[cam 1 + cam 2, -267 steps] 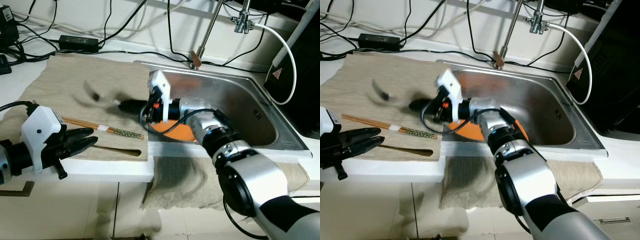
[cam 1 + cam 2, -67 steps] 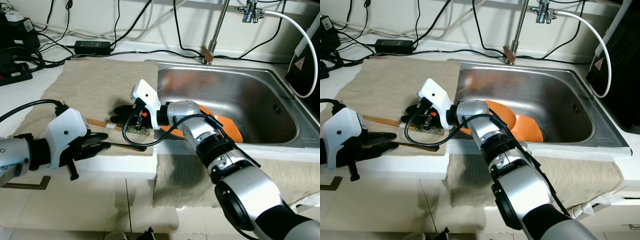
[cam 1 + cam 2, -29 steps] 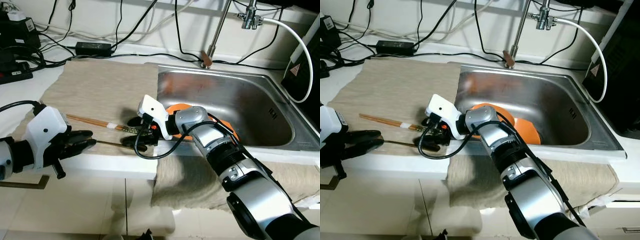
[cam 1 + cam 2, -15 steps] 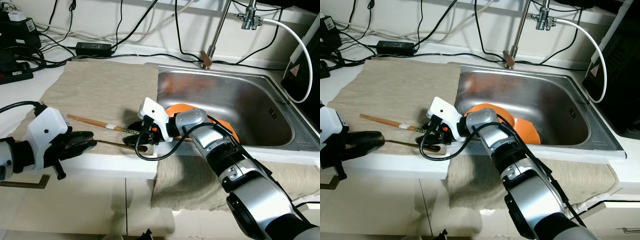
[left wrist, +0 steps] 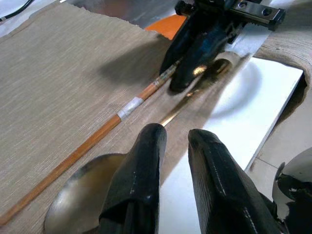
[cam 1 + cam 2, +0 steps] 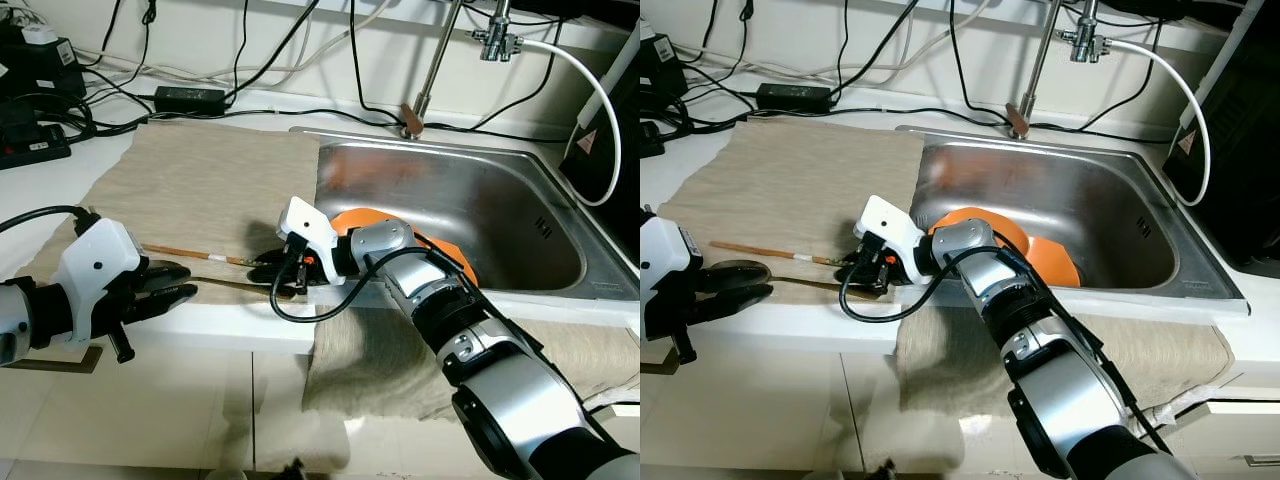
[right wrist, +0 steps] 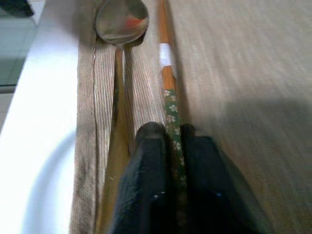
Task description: Kitchen organization
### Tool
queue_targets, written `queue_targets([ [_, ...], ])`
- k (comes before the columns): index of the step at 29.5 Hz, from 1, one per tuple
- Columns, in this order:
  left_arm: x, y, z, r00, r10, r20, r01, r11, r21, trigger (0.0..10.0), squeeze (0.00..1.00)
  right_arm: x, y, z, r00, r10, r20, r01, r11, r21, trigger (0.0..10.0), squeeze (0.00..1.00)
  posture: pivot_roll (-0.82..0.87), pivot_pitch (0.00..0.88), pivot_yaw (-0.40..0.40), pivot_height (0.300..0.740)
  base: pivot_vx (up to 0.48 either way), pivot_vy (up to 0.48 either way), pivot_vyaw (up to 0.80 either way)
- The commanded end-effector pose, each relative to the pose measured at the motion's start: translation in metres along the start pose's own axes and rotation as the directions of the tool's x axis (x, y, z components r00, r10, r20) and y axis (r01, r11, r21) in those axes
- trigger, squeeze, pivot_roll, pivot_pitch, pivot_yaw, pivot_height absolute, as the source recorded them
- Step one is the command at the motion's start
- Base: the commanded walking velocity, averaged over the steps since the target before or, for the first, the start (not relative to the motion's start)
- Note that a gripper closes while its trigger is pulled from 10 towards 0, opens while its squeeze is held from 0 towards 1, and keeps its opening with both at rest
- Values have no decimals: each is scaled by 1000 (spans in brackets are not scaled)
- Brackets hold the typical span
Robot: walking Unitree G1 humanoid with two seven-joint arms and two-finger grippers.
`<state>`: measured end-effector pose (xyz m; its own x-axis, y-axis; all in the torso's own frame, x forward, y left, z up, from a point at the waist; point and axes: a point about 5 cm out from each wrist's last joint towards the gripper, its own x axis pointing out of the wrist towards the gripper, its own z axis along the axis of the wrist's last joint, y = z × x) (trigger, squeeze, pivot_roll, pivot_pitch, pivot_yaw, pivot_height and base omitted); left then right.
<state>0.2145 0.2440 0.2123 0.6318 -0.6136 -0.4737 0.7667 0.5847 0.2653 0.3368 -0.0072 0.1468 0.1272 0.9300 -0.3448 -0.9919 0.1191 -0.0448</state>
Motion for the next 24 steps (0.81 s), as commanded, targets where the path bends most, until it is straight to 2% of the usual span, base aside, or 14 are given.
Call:
queue_targets([
  [1,2,-1,4,1000,-12,5,12,999,31,10000,0,-6,-7,3,999,-38,17,38,999,6,0,0,109,0,-82,740,0,0,0],
  [6,3,-2,3,1000,-17,2,17,999,32,10000,0,-8,-12,10,992,-103,78,104,994,-13,0,0,108,0,-81,740,0,0,0],
  [7,5,-3,3,1000,-19,3,19,999,32,10000,0,-9,-13,12,987,-122,101,124,992,-9,1098,0,107,0,-81,740,0,0,0],
  [9,6,-3,3,1000,-20,3,20,999,32,10000,0,-9,-13,13,985,-129,111,131,991,-6,1098,0,106,0,-81,740,0,0,0],
  [10,7,-3,3,1000,-22,5,22,999,32,10000,0,-9,-13,14,984,-129,124,130,991,0,1569,0,105,0,-81,740,0,0,0],
  [13,9,-4,4,1000,-26,8,26,999,33,10000,0,-8,-12,15,981,-130,146,130,991,6,1922,0,104,0,-80,740,0,0,0],
  [16,12,-6,4,999,-34,12,33,999,34,10000,0,-6,-10,17,978,-116,175,117,993,6,3922,0,103,0,-81,740,0,0,0],
  [24,15,-6,4,999,-40,14,40,999,34,10000,0,-3,-7,22,957,-131,260,128,991,30,4314,0,103,0,-84,740,0,0,0],
])
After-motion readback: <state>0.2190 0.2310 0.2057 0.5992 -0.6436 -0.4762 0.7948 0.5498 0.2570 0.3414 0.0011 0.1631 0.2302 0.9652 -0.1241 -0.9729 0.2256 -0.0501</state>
